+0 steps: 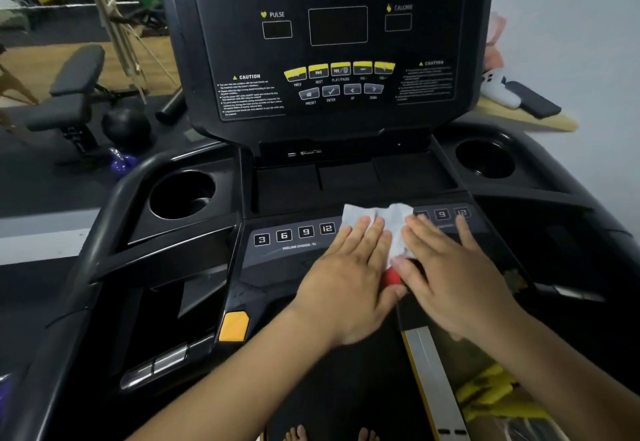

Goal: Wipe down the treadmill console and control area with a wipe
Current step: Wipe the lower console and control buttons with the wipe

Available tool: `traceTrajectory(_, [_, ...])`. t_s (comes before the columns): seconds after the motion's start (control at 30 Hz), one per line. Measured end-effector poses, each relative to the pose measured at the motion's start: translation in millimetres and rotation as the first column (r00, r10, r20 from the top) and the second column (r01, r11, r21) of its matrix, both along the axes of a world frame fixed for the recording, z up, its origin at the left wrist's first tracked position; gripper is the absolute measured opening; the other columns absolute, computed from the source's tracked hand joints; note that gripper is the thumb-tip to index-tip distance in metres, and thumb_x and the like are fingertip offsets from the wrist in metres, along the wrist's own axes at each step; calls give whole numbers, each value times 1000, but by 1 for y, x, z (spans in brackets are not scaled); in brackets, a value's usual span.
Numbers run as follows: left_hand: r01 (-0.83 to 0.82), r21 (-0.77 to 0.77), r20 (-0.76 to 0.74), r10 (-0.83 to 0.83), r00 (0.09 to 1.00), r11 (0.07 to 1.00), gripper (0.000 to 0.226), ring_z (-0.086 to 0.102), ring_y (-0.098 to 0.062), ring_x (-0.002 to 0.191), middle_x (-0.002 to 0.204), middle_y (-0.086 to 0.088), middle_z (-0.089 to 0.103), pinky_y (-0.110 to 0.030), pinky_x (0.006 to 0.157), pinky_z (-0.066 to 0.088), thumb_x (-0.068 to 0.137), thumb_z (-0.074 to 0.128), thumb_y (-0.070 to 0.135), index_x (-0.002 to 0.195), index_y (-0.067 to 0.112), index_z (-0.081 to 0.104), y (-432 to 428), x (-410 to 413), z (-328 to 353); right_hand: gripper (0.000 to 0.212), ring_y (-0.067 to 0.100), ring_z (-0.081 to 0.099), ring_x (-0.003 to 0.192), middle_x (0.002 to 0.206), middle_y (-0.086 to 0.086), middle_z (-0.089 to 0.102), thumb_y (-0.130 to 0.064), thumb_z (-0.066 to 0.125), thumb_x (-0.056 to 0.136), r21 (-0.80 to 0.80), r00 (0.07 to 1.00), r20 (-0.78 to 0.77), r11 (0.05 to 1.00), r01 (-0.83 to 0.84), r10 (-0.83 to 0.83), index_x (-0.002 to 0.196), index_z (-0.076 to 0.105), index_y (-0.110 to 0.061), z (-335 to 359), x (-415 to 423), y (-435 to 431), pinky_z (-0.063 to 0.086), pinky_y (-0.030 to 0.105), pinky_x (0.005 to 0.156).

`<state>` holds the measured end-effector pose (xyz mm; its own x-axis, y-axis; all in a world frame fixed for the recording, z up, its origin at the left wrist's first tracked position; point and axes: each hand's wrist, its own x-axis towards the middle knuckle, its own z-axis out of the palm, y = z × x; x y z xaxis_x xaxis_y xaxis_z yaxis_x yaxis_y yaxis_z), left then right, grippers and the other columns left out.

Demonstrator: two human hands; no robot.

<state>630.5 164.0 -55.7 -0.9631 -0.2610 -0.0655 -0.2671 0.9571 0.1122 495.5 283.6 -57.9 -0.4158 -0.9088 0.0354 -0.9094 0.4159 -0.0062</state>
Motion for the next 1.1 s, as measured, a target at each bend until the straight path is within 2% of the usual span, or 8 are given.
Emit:
traceTrajectory(0.1, [-12, 2, 20, 12, 1000, 1000, 74, -19, -19, 149, 164, -8, -12, -37, 122, -8, 102, 19, 55, 156, 10, -5, -4, -20, 4, 84, 9, 9, 148, 160, 1, 21, -62, -6, 90, -18, 999, 17, 999, 42, -42, 151, 27, -14, 4, -11, -19, -7, 41, 119])
traceTrajectory(0.37, [25, 12, 13, -25, 1000, 1000, 78, -16, -23, 150, 163, -10, -10, -40, 123, -4, 98, 18, 59, 155, 10, -2, 15, 1, -1, 84, 4, 8, 146, 159, -4, 20, -66, -7, 91, 23, 992, 122, 999, 35, -38, 151, 29, -19, 0, 11, 31, -1, 42, 120])
traceTrajectory(0.5, [73, -19, 62, -72, 995, 997, 77, -16, -23, 150, 163, -11, -12, -38, 123, -4, 100, 22, 57, 155, 9, -4, 8, -34, 5, 94, 9, 15, 147, 160, 0, 23, -66, -15, 86, -3, 989, 63, 991, 134, -133, 150, 31, -16, 5, -13, 8, -3, 47, 120])
traceTrajectory(0.57, [91, -66, 77, -86, 993, 994, 76, -19, -24, 149, 163, -13, -15, -40, 123, -4, 101, 21, 54, 153, 8, -10, 8, -48, 5, 88, 11, 12, 148, 161, 3, 20, -61, -11, 88, -15, 983, 53, 984, 178, -177, 151, 27, -13, 5, -19, -3, -3, 46, 120])
traceTrajectory(0.7, [125, -92, 82, -118, 990, 988, 77, -20, -27, 149, 162, -14, -16, -43, 123, -3, 98, 14, 53, 154, 7, -11, 16, -38, -4, 85, 12, 6, 149, 162, 4, 14, -61, -11, 89, -3, 982, 61, 984, 177, -177, 153, 20, -14, 1, -3, 14, -5, 44, 120])
traceTrajectory(0.83, [170, -116, 94, -160, 983, 979, 80, -17, -31, 149, 163, -15, -13, -44, 123, -4, 91, 4, 55, 155, 7, -5, 23, -23, -7, 96, 12, 4, 149, 162, 2, 14, -67, -20, 84, 43, 981, 84, 984, 175, -178, 153, 21, -15, -2, 19, 44, -7, 44, 119])
traceTrajectory(0.97, [177, -93, 110, -167, 980, 980, 76, -18, -34, 149, 164, -11, -13, -47, 122, -4, 99, 20, 58, 156, 14, -4, 14, -54, 4, 86, 11, 12, 148, 161, 2, 21, -62, -8, 89, -16, 959, 63, 960, 278, -277, 151, 28, -15, -1, -11, 26, -5, 46, 118])
traceTrajectory(1.1, [178, -101, 103, -168, 980, 979, 76, -19, -38, 148, 164, -9, -11, -50, 122, -5, 99, 22, 58, 156, 16, -5, 8, -65, 4, 83, 12, 9, 149, 161, 3, 18, -61, -4, 90, -42, 945, 86, 947, 319, -315, 152, 25, -14, -5, -17, 16, -1, 47, 119])
